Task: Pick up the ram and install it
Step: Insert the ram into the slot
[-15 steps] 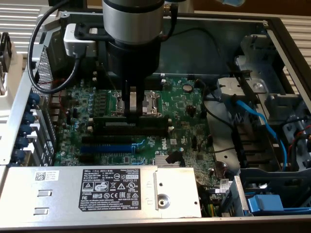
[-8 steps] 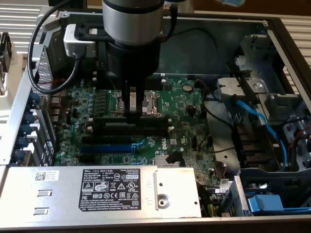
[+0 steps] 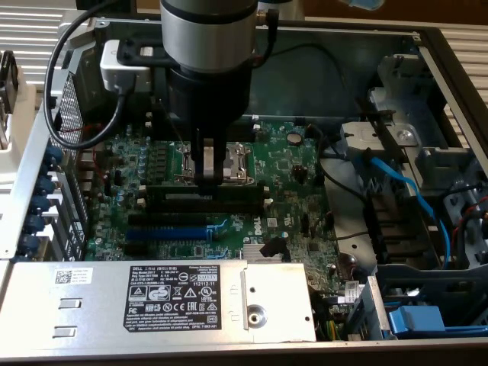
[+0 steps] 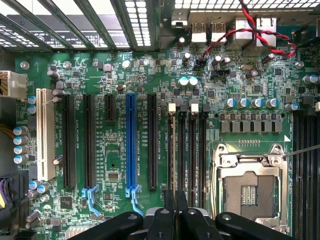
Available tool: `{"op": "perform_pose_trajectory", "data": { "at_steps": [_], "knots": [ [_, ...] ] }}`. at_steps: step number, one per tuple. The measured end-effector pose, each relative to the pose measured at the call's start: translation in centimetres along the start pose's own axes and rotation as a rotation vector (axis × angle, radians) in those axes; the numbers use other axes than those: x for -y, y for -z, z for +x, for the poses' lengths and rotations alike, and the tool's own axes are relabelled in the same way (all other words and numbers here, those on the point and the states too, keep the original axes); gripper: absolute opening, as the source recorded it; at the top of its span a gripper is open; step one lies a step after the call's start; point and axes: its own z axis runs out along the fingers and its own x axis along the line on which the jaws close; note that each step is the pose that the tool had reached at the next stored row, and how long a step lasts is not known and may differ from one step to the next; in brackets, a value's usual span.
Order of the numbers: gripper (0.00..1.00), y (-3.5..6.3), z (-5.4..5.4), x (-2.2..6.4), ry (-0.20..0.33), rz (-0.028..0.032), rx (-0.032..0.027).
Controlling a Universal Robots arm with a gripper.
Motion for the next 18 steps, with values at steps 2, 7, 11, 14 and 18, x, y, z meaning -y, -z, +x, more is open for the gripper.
{"op": "perform_pose_trajectory", "data": {
  "at_steps": [2, 7, 11, 14, 18],
  "knots": [
    [0.12, -0.02, 0.00, 0.00, 0.000, -0.0001, -0.0002],
    [0.12, -0.07, 0.00, 0.00, 0.000, 0.0000, 0.0000],
    [0.12, -0.10, 0.00, 0.00, 0.000, -0.0001, -0.0002],
    [0.12, -0.11, 0.00, 0.00, 0.000, 0.0000, -0.0001],
    [0.12, -0.16, -0.03, 0.00, -0.003, 0.0001, 0.0000]
  ]
}}
